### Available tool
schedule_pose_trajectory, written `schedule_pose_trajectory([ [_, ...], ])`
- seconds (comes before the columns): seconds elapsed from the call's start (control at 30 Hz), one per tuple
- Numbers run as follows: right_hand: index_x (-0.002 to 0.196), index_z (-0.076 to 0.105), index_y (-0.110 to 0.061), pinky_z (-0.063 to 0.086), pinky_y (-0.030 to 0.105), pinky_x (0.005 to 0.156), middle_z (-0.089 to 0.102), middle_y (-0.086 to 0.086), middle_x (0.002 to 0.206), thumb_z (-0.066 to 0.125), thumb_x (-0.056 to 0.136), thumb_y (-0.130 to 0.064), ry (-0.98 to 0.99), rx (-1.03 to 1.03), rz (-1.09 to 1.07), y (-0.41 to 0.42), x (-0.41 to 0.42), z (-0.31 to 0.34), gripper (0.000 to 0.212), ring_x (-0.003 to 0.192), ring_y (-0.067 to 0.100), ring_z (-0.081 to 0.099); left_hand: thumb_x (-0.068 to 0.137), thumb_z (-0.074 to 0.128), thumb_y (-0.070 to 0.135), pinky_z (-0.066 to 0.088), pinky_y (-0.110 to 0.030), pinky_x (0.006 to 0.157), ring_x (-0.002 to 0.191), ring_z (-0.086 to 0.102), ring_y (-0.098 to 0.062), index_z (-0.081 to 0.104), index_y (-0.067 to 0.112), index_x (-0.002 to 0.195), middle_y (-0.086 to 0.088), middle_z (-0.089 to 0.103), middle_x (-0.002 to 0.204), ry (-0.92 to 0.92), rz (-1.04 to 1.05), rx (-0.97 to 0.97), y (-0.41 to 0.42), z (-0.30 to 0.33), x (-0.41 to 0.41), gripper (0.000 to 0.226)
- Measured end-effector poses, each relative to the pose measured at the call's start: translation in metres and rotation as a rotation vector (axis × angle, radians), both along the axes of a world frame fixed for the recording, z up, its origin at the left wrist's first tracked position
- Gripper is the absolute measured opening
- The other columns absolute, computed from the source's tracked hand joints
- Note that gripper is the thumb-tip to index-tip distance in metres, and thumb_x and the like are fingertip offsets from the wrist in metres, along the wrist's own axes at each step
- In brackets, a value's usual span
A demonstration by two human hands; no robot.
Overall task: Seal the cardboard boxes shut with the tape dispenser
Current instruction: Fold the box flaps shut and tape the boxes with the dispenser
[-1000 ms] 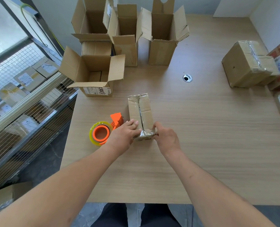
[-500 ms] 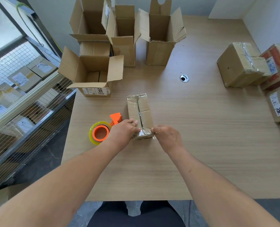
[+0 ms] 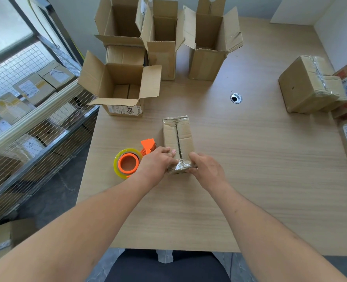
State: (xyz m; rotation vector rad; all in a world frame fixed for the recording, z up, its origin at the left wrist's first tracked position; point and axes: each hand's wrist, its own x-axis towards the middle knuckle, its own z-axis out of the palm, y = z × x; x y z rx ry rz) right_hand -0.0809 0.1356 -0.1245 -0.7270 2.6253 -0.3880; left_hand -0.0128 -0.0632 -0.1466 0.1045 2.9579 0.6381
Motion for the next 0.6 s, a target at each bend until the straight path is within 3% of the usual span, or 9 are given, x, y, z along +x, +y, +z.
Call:
schedule_pose_trajectory([
  [0.13,0.093,0.039,-0.027,0.043,0.037,0.066,0.057,-0.004,0.098,0.072,0.089,-0.035,-0.042,0.016,-0.076,-0.002,0.004,0.002,0.035,0.092,0.029,0.060,0.081,0.075,-0.003,0.058,-0.037,0.089,0.128,0.055,-0.025,0.077,0.031,0.110,0.002,0.063,0.139,0.037,0.005,0.016,0.000,-0.001,0.002,0.046],
  [0.23,0.100,0.039,-0.028,0.045,0.037,0.068,0.054,-0.008,0.107,0.084,0.071,-0.057,-0.138,0.072,-0.136,-0.006,0.006,0.006,0.061,0.095,0.023,0.060,0.074,0.081,-0.004,0.058,-0.033,0.085,0.122,0.061,-0.026,0.079,0.030,0.107,0.000,0.067,0.132,0.063,-0.005,0.044,-0.001,0.002,0.003,0.047],
  [0.33,0.117,0.041,-0.022,0.051,0.040,0.071,0.050,-0.003,0.118,0.076,0.066,-0.076,-0.113,0.150,-0.148,-0.015,0.015,0.002,0.083,0.103,0.025,0.060,0.051,0.094,-0.002,0.060,-0.028,0.070,0.101,0.071,-0.029,0.081,0.027,0.089,0.000,0.076,0.113,0.101,-0.065,0.062,0.000,0.005,0.001,0.050],
  [0.5,0.117,0.037,-0.019,0.050,0.040,0.068,0.044,0.001,0.119,0.072,0.088,-0.050,-0.036,0.156,-0.215,-0.027,0.024,-0.008,0.055,0.099,0.033,0.064,0.032,0.100,0.002,0.056,-0.018,0.067,0.087,0.073,-0.025,0.081,0.028,0.080,0.005,0.078,0.096,0.117,-0.133,0.061,0.001,0.006,-0.004,0.058],
  [0.6,0.117,0.034,-0.019,0.048,0.041,0.068,0.043,0.001,0.119,0.071,0.088,-0.053,-0.062,0.168,-0.212,-0.027,0.023,-0.009,0.059,0.101,0.033,0.063,0.027,0.101,0.002,0.044,-0.015,0.073,0.082,0.073,-0.023,0.082,0.025,0.077,0.006,0.078,0.087,0.147,-0.133,0.073,-0.001,0.008,-0.004,0.058],
])
